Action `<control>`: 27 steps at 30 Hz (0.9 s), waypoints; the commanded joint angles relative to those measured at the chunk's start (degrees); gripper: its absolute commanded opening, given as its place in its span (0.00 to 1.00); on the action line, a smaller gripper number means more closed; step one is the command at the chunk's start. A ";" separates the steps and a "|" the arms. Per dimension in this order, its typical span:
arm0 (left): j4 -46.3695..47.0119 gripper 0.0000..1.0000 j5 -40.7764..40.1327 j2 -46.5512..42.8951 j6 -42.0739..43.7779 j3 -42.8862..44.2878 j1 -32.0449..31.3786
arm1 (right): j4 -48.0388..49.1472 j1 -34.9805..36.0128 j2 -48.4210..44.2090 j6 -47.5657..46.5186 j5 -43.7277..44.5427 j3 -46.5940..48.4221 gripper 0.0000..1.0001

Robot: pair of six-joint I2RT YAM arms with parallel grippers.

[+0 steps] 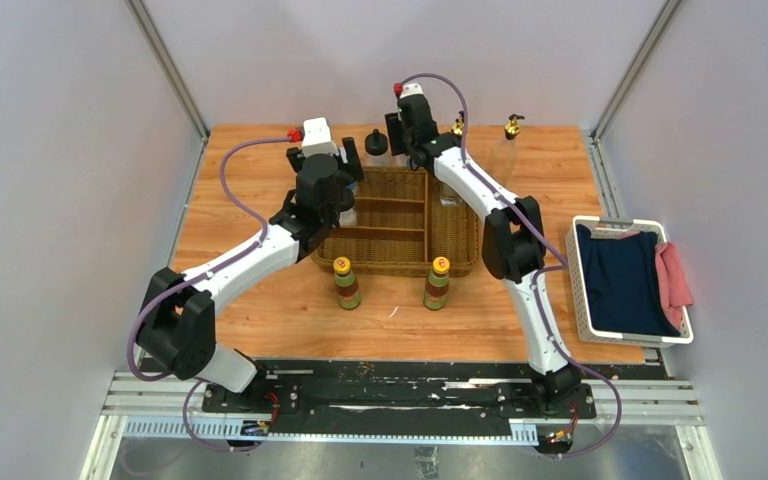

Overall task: Organize the condiment bottles
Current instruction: Pick up the bottle from the center of the board.

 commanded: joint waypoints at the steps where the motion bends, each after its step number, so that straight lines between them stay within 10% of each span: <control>1: 1.52 0.83 -0.41 -0.49 -0.42 -0.29 -0.30 | 3.15 -0.63 -4.27 -2.17 1.89 -1.91 0.03; 27: 1.52 0.82 -0.44 -1.30 -1.12 -0.76 -0.29 | 7.35 1.69 -14.23 -8.95 2.35 -5.82 0.00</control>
